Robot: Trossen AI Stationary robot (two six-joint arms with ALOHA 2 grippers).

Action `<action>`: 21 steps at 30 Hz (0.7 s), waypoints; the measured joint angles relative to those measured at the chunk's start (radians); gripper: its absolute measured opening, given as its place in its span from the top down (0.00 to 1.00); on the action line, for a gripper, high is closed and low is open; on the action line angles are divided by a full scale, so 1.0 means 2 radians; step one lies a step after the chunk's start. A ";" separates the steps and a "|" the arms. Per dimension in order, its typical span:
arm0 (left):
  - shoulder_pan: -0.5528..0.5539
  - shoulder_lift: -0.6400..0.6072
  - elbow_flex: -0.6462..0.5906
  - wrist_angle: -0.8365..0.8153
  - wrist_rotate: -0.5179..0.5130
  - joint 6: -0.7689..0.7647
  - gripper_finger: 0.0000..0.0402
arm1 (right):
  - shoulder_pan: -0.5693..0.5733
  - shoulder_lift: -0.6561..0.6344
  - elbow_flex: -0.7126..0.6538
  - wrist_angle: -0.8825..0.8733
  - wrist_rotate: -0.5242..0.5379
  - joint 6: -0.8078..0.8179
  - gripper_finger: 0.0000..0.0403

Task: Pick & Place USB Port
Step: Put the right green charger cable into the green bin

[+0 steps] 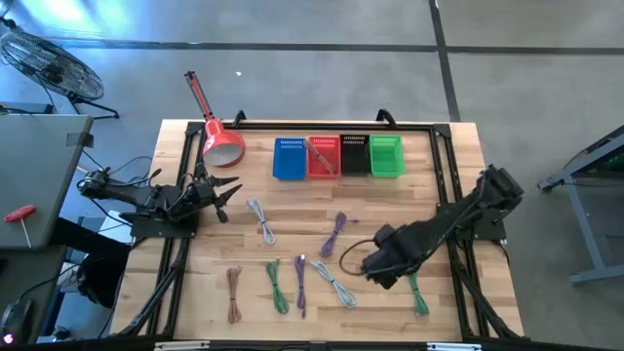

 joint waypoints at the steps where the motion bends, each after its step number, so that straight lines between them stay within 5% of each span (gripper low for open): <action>1: 0.000 0.000 0.000 0.000 0.000 0.000 0.75 | 0.003 0.009 0.000 -0.004 -0.006 0.006 0.65; 16: 0.000 0.000 0.000 0.001 0.068 -0.001 0.75 | 0.052 0.048 -0.001 0.029 -0.016 0.091 0.67; 21: 0.000 0.000 0.000 0.000 0.081 -0.002 0.75 | 0.057 0.028 -0.062 0.060 -0.033 0.103 0.68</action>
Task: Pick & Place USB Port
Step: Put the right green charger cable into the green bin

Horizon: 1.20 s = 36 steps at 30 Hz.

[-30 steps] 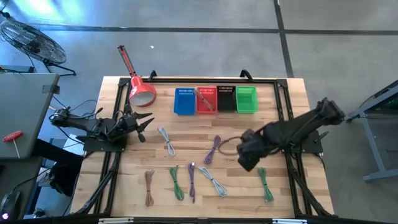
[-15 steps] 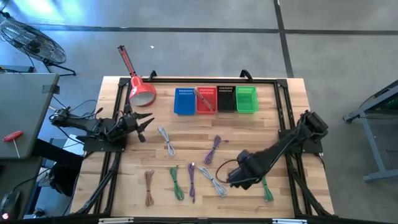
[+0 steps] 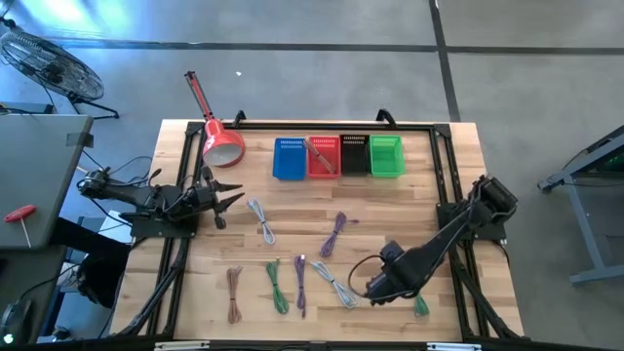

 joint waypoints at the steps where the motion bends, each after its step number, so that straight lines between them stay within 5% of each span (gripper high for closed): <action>1: 0.000 0.000 0.000 0.000 0.002 -0.001 0.75 | 0.000 -0.009 -0.024 0.024 -0.005 0.004 0.68; 10: 0.000 0.000 0.000 -0.001 0.009 -0.012 0.75 | -0.003 -0.078 -0.207 0.257 -0.020 0.069 0.68; 21: 0.000 0.000 0.000 -0.003 0.007 -0.011 0.75 | 0.008 -0.082 -0.299 0.370 -0.060 0.099 0.68; 25: 0.000 0.000 0.000 -0.004 0.007 -0.011 0.75 | 0.007 -0.082 -0.318 0.377 -0.057 0.108 0.73; 31: 0.000 0.000 0.000 -0.004 0.007 -0.010 0.75 | 0.007 -0.082 -0.314 0.359 -0.037 0.091 0.96; 36: 0.000 0.000 0.000 -0.004 0.007 -0.007 0.75 | 0.004 -0.077 -0.289 0.326 -0.012 0.073 0.96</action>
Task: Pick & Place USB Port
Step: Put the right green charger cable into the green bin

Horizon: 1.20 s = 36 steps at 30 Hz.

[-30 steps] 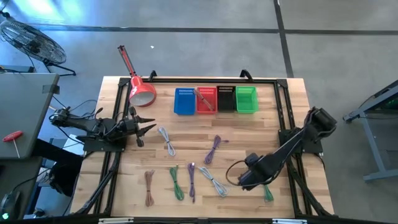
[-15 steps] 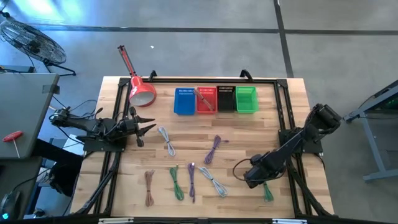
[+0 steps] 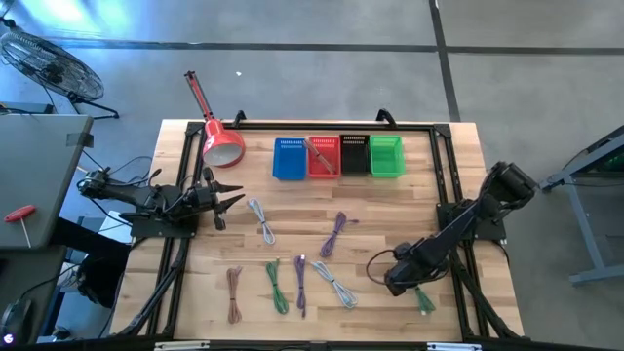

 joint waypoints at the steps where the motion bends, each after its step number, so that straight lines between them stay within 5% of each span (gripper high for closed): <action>1: 0.000 0.000 0.000 0.000 0.000 0.001 0.75 | -0.001 0.001 0.010 -0.010 0.008 -0.007 0.97; 11: 0.000 0.000 0.000 0.000 -0.001 0.001 0.75 | -0.075 0.002 0.176 -0.180 0.223 -0.161 0.98; 16: 0.000 0.000 0.000 0.003 -0.001 -0.003 0.75 | -0.146 0.000 0.277 -0.283 0.383 -0.266 0.98; 21: 0.000 0.000 0.000 0.003 0.000 -0.004 0.75 | -0.246 -0.022 0.341 -0.308 0.460 -0.394 0.98; 29: 0.000 0.000 0.000 -0.001 0.000 -0.005 0.75 | -0.433 -0.064 0.350 -0.256 0.453 -0.544 0.99; 36: 0.000 0.000 0.000 -0.005 -0.001 -0.005 0.75 | -0.551 -0.042 0.350 -0.201 0.383 -0.621 0.99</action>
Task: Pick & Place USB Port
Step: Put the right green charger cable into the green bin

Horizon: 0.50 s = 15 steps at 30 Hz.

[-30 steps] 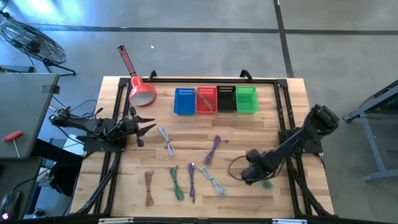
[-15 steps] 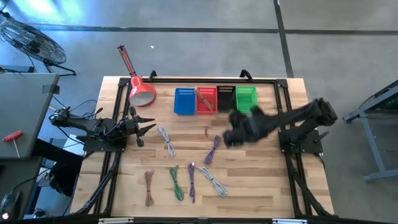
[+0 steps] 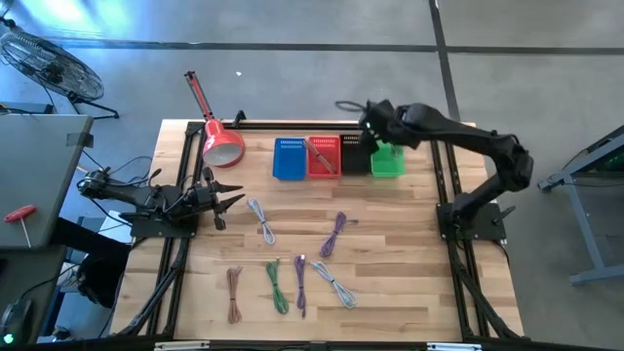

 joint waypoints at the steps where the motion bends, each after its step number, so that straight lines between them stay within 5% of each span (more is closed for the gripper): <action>1: 0.000 0.000 0.000 0.000 0.000 0.000 0.75 | -0.011 0.007 0.000 0.010 -0.012 -0.006 0.99; 15: 0.000 0.000 0.000 -0.003 0.000 0.002 0.75 | -0.072 0.110 0.000 0.012 -0.075 -0.010 0.99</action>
